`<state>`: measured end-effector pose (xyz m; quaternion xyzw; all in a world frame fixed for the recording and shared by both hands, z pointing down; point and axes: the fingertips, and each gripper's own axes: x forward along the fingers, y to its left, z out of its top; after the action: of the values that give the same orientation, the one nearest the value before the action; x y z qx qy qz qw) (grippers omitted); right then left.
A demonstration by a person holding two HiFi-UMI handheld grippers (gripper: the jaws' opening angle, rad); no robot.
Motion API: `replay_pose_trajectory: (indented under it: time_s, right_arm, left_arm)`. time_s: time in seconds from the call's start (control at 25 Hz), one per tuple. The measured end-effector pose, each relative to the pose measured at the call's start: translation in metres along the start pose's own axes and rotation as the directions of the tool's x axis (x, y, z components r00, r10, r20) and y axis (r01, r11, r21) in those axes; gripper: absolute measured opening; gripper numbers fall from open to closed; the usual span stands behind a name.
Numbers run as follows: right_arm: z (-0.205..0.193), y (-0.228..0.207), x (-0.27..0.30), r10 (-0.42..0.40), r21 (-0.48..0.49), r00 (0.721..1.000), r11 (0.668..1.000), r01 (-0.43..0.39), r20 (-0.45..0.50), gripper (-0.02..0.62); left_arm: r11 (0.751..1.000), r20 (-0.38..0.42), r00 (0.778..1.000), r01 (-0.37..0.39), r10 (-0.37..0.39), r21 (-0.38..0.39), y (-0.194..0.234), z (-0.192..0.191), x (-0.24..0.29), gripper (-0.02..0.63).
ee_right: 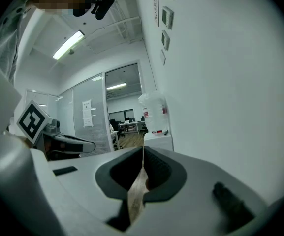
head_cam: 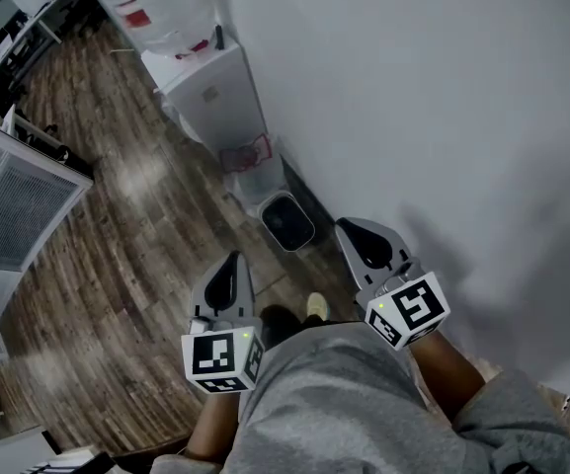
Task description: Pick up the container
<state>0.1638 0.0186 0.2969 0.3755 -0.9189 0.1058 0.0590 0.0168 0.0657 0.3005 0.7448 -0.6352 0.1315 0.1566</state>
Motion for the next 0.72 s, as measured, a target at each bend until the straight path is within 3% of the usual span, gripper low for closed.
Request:
replay_pose_trajectory:
  time_s: [0.72]
  right_arm:
    - [-0.006,-0.002,0.016,0.012,0.019,1.000,1.000,-0.012,-0.022,0.025]
  left_arm:
    - [0.999,-0.031,0.999,-0.031,0.031,-0.013,0.018,-0.009,0.009,0.014]
